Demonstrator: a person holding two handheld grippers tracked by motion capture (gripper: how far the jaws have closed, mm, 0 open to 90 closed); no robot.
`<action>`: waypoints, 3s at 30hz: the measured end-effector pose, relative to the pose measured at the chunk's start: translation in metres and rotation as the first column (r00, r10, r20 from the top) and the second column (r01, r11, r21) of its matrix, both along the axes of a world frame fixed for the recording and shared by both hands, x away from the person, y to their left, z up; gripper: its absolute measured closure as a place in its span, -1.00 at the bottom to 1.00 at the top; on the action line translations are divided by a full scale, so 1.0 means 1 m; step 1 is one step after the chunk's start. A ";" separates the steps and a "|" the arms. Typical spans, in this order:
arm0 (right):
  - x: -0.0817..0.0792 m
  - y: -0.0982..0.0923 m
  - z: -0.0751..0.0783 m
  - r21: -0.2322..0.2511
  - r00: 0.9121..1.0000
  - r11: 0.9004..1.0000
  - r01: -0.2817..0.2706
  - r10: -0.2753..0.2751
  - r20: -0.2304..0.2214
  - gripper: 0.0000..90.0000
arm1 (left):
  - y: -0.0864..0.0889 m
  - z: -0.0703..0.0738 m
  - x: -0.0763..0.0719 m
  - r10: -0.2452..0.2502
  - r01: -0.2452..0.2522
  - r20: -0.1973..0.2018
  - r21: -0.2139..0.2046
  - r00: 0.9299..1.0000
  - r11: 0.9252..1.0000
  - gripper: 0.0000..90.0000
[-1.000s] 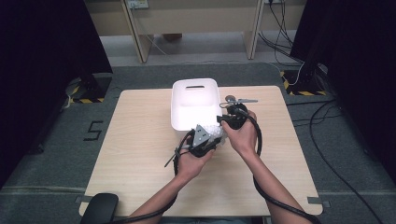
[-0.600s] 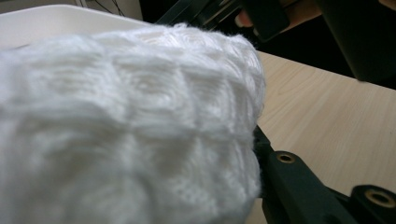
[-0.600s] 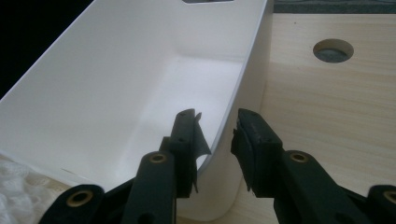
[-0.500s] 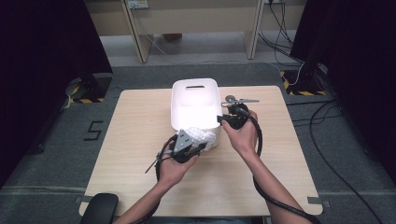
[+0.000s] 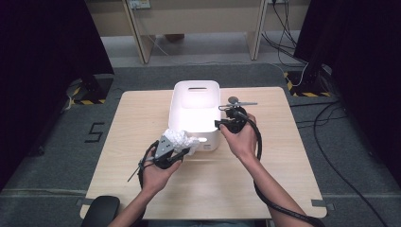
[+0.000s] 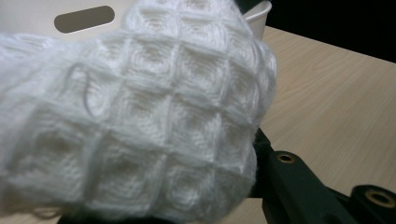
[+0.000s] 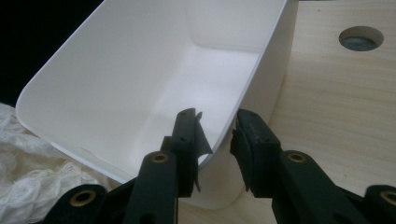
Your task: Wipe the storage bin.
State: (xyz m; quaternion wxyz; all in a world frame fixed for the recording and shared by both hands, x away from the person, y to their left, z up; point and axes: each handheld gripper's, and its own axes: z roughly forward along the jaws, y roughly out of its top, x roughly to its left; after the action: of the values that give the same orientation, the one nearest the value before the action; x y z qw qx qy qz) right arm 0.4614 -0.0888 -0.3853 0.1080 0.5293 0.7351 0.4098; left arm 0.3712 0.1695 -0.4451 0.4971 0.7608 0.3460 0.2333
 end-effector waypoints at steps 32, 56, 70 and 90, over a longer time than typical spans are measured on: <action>-0.016 -0.065 -0.033 -0.040 0.994 0.994 0.099 -0.101 -0.045 0.41 | 0.116 -0.054 0.079 0.326 -0.325 -0.181 0.040 0.928 0.945 0.59; -0.020 -0.065 -0.033 -0.035 0.995 0.995 0.089 -0.091 -0.053 0.36 | 0.126 -0.045 0.043 0.255 -0.255 -0.280 0.037 0.925 0.966 -0.58; -0.021 -0.065 -0.034 -0.039 0.995 0.996 0.085 -0.087 -0.054 0.37 | 0.120 -0.035 0.045 0.216 -0.215 -0.230 0.030 0.949 0.976 -0.48; -0.028 -0.076 -0.032 -0.029 0.993 0.994 0.108 -0.110 -0.045 0.37 | 0.161 -0.029 0.007 0.301 -0.310 -0.183 -0.023 0.936 0.951 -0.46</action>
State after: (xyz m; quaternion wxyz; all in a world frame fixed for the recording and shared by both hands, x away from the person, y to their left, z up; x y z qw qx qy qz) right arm 0.4337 -0.1653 -0.4171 0.1201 0.5765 0.7126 0.3813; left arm 0.3782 0.3309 -0.4740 0.4415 0.7025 0.5086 0.2300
